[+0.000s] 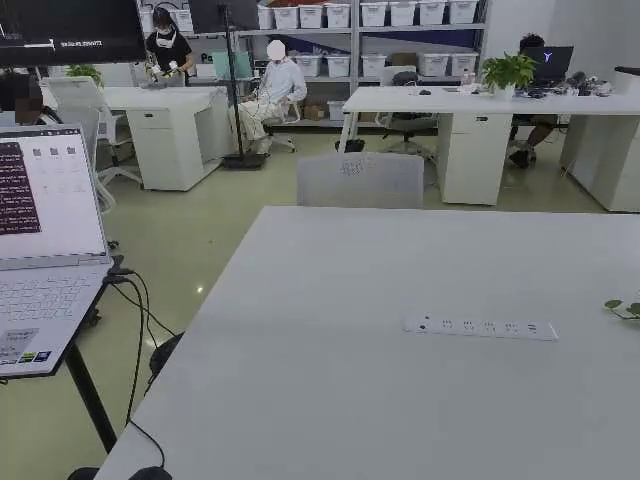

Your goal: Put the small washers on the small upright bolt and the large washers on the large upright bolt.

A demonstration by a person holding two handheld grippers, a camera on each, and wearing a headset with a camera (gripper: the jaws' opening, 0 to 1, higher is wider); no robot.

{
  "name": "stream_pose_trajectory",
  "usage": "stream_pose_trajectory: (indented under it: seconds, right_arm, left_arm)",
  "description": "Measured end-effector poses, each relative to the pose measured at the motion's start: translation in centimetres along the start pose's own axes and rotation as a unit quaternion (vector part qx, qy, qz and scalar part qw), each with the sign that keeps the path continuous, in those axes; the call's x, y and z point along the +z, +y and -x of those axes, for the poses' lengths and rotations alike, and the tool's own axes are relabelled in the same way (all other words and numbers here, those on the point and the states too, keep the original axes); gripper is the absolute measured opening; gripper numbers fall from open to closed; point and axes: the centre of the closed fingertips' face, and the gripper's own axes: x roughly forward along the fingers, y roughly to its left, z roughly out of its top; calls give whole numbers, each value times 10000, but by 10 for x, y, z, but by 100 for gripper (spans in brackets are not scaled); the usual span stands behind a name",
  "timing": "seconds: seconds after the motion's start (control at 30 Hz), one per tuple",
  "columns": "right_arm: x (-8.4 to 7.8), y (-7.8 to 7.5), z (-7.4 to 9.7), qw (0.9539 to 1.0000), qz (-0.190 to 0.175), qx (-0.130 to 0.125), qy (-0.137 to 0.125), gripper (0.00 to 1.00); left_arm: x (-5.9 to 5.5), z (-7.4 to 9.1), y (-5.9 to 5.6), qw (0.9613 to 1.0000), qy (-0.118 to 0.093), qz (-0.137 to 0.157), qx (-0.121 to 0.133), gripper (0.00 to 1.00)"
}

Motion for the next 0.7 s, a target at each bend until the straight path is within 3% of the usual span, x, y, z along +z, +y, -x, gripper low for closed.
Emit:
stream_pose_trajectory:
  seconds: [0.7]
  right_arm:
    - [-5,1,-1,10000,-34,5,83,85]
  left_arm:
    - [1,-1,-3,10000,-27,11,-40,92]
